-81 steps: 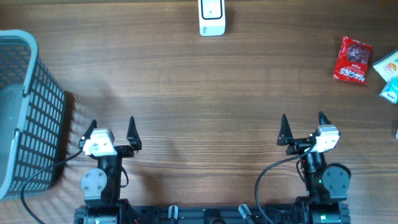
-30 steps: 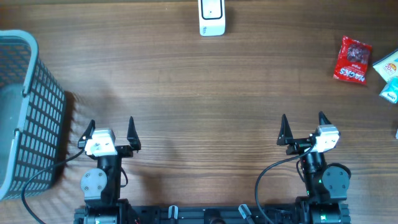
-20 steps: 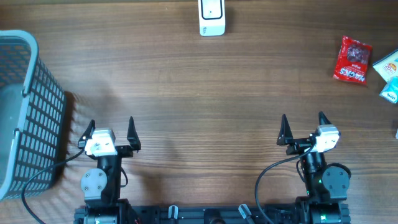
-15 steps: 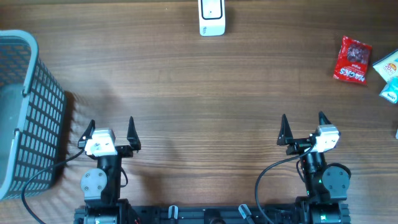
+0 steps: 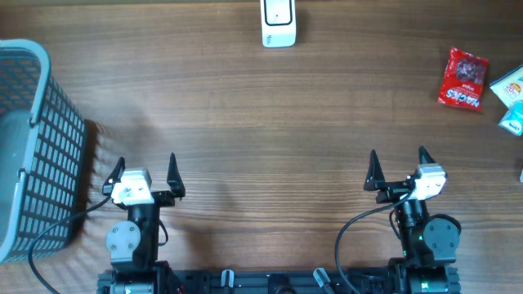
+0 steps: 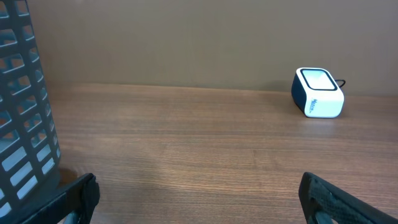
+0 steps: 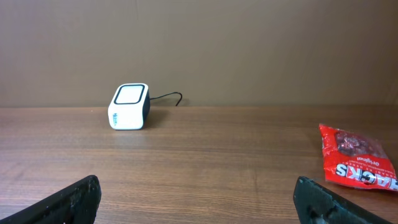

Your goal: Scan the item barcode

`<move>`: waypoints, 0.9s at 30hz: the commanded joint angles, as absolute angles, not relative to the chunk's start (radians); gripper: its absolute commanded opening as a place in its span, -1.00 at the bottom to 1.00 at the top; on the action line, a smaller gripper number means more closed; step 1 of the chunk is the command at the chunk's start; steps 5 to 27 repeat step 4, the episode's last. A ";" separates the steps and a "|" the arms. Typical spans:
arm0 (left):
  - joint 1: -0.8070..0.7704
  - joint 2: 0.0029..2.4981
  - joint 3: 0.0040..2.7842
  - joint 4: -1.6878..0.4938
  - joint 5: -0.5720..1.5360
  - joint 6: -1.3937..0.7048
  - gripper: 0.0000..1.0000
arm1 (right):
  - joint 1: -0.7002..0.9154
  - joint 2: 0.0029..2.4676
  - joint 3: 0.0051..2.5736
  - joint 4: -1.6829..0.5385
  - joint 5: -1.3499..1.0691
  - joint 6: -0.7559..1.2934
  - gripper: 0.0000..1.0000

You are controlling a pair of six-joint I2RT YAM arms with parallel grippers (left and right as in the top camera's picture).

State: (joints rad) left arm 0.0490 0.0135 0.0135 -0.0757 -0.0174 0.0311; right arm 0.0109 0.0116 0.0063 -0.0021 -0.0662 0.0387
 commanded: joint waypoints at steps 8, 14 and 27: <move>0.059 0.005 0.006 -0.074 -0.009 0.018 1.00 | 0.014 0.004 0.005 0.000 -0.053 0.027 0.99; 0.059 0.005 0.006 -0.074 -0.009 0.018 1.00 | 0.014 0.004 0.005 0.000 -0.053 0.027 0.99; 0.059 0.005 0.006 -0.074 -0.009 0.018 1.00 | 0.014 0.004 0.005 0.000 -0.053 0.027 0.99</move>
